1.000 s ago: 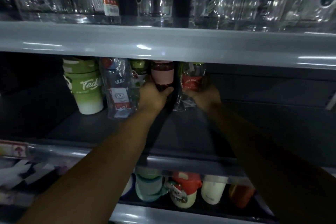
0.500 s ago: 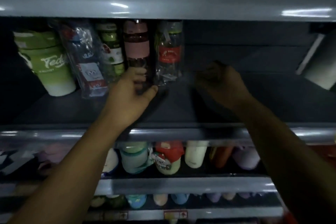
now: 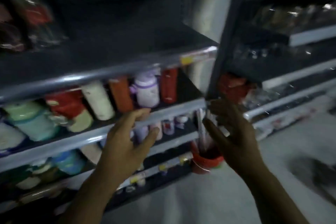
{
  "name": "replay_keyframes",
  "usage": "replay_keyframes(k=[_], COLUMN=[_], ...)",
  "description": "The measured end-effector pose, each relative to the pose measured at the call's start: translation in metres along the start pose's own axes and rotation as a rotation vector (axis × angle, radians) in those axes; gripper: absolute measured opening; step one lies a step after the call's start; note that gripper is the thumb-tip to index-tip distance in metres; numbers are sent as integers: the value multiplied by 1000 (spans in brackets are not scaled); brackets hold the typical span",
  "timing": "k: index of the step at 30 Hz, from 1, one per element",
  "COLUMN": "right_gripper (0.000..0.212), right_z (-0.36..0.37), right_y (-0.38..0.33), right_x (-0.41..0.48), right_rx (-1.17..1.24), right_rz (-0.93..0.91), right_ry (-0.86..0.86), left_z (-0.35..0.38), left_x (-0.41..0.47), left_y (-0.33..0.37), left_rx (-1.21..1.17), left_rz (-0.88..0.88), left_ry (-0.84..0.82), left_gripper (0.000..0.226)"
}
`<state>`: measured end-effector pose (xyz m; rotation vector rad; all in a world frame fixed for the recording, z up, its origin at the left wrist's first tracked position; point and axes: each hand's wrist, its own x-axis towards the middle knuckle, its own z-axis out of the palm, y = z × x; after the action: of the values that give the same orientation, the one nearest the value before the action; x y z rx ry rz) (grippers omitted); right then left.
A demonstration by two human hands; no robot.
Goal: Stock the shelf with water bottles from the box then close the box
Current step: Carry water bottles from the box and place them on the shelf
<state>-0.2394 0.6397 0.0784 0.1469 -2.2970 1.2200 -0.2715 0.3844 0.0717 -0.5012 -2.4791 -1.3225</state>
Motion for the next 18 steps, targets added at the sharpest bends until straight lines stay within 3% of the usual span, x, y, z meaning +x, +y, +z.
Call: replay_keyframes(k=[9,14,18], right_gripper=[42,43,45], right_z=[-159,-243,-304], right_y=[123,152,170], right_x=[-168,-240,-287], right_rx=[-258,-368,-564], right_rz=[532,820,1018], right_ry=[253,462,524], left_z=[252,369,476], left_x=[-50,-59,-76], left_y=[93,156,210], left_rx=[-255,-215,-175], left_rz=[-30,110,293], left_ry=[-520,-801,-1050], left_gripper=[47,42,36])
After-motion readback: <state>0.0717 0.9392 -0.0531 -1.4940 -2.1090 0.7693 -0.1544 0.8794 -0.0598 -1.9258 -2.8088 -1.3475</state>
